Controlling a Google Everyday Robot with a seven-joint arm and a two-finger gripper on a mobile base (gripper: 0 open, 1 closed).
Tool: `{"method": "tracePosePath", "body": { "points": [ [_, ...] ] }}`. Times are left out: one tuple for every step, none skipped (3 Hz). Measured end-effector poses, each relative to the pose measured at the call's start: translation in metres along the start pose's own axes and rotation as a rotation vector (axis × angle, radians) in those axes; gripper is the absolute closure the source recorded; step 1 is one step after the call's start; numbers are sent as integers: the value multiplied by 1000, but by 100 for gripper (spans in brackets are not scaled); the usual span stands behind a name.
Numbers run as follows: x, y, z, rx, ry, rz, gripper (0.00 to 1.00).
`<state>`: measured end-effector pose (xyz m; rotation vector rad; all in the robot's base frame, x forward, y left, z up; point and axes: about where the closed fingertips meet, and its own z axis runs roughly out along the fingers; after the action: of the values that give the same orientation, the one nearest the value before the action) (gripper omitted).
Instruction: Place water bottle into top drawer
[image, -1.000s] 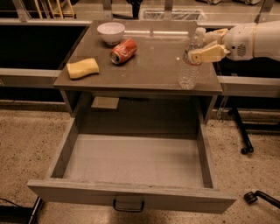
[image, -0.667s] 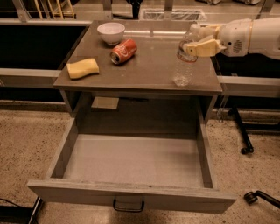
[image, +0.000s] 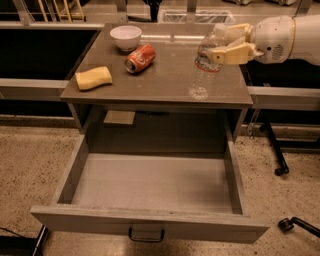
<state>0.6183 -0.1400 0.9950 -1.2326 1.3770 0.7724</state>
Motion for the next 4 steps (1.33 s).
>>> {"method": "tracePosePath", "body": {
  "points": [
    [8, 35, 1, -30, 77, 24, 100],
    [35, 54, 21, -88, 107, 73, 100],
    [65, 55, 27, -74, 47, 103, 100],
    [121, 63, 38, -66, 23, 83, 100]
  ]
}}
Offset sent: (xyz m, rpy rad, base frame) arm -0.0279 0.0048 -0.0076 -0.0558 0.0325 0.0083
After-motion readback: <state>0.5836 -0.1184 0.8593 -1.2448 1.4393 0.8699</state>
